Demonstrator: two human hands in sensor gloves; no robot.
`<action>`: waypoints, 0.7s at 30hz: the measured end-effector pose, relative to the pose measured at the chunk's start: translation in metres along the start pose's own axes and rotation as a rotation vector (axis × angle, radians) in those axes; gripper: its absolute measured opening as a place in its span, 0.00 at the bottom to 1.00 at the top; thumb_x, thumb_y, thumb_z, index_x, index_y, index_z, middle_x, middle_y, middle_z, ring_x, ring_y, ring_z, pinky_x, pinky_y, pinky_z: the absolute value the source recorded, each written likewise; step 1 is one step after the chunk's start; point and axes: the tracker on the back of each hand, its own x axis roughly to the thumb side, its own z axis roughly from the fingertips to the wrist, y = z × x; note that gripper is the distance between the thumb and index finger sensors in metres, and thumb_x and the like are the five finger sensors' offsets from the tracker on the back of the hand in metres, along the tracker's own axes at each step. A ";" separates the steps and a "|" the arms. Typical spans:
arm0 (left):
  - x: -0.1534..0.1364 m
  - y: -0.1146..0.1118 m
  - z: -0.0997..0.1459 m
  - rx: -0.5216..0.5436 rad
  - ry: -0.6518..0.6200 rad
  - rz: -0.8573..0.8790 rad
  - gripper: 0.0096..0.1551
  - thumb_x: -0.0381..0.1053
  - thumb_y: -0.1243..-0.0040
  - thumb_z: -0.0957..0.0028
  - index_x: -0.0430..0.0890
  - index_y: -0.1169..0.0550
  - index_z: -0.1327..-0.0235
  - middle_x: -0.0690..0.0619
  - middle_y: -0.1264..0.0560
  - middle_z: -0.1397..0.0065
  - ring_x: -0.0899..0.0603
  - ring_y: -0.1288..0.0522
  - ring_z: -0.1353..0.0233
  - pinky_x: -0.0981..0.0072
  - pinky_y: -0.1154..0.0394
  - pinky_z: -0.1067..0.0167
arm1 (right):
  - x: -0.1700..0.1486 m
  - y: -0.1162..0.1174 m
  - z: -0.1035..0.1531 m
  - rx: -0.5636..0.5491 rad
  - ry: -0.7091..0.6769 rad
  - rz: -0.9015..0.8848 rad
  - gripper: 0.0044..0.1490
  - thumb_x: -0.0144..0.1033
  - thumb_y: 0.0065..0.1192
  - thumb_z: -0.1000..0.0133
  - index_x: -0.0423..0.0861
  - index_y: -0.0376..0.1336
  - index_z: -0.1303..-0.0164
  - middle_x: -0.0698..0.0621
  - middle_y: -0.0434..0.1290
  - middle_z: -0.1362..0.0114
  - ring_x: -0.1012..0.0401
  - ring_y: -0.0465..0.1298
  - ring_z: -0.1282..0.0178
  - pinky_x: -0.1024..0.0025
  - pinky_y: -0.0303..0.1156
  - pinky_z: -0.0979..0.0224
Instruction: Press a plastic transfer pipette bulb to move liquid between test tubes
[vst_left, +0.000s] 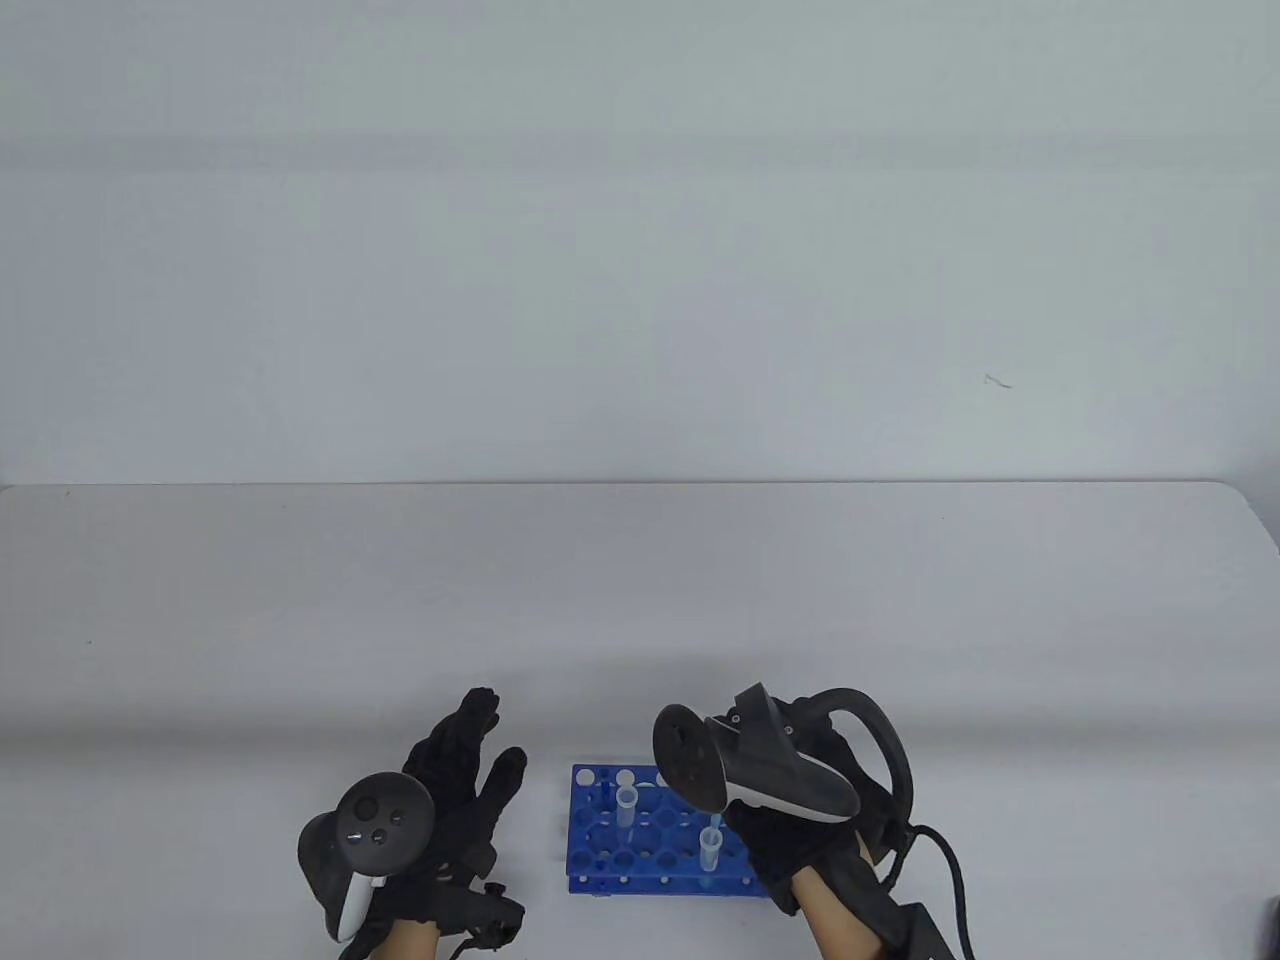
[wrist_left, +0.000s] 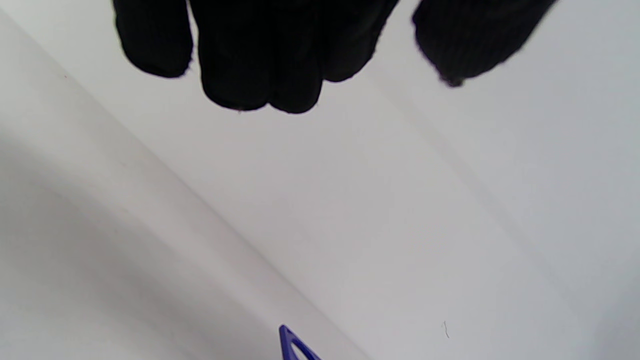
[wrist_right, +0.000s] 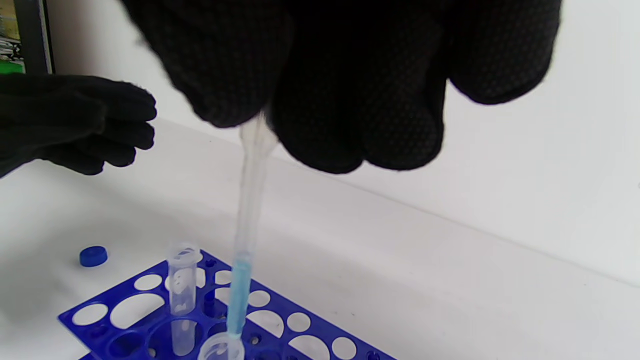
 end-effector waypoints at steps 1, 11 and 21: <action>0.000 0.000 0.000 0.000 0.000 0.000 0.45 0.70 0.53 0.48 0.54 0.41 0.17 0.51 0.35 0.16 0.41 0.34 0.21 0.40 0.36 0.23 | 0.001 0.000 0.000 0.001 -0.005 0.004 0.28 0.39 0.72 0.58 0.47 0.73 0.46 0.52 0.85 0.52 0.56 0.83 0.52 0.48 0.73 0.37; 0.000 0.000 0.000 -0.001 -0.003 -0.001 0.45 0.70 0.53 0.48 0.54 0.41 0.17 0.51 0.35 0.16 0.41 0.34 0.21 0.41 0.36 0.23 | 0.005 0.006 -0.005 -0.006 -0.015 0.055 0.26 0.40 0.72 0.60 0.47 0.75 0.52 0.53 0.87 0.56 0.57 0.84 0.56 0.49 0.74 0.39; 0.000 0.000 0.000 -0.001 -0.003 -0.001 0.45 0.70 0.53 0.48 0.54 0.41 0.17 0.51 0.35 0.16 0.41 0.34 0.21 0.40 0.36 0.23 | 0.006 0.004 -0.005 -0.041 -0.044 0.081 0.25 0.42 0.73 0.63 0.47 0.77 0.57 0.54 0.87 0.59 0.57 0.85 0.59 0.50 0.75 0.40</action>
